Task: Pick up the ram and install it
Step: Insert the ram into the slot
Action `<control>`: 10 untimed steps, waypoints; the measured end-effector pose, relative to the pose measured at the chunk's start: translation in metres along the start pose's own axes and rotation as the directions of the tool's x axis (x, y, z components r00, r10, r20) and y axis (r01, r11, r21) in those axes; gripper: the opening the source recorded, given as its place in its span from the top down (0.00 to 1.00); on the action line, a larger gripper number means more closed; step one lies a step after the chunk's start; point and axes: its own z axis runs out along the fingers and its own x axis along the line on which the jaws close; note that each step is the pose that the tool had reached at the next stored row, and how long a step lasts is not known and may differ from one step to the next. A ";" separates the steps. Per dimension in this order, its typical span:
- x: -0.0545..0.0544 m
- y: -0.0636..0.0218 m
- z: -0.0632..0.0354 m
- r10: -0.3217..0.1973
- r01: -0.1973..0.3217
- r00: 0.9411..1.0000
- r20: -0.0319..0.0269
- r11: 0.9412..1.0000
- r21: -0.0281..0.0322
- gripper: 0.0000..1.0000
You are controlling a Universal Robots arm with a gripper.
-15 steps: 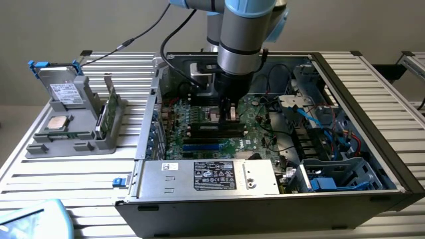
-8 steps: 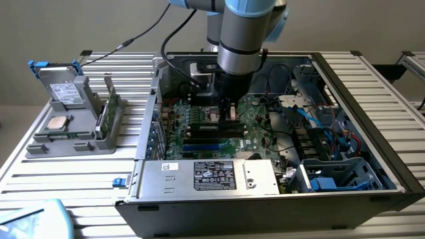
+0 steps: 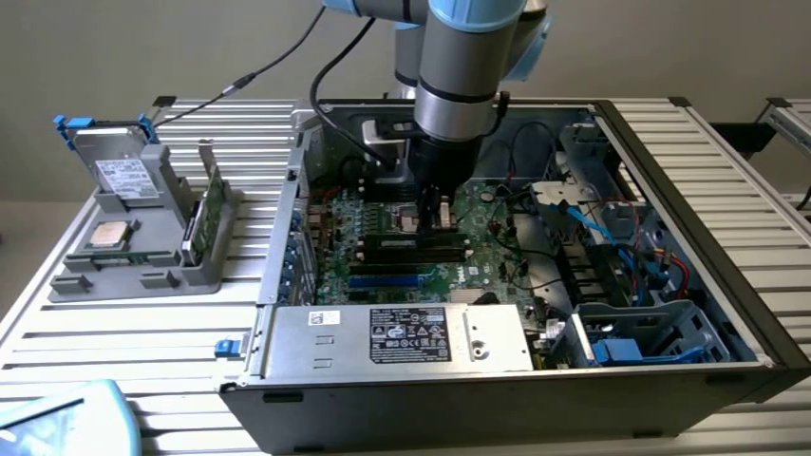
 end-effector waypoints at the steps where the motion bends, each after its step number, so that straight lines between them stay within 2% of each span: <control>1: 0.000 -0.0001 0.0007 0.000 0.000 1.000 0.000 1.000 0.000 0.86; 6: 0.000 -0.0003 0.0045 -0.001 0.001 1.000 -0.006 1.000 -0.001 0.86; 10: 0.000 -0.0004 0.0048 -0.001 0.001 1.000 -0.006 1.000 0.000 0.86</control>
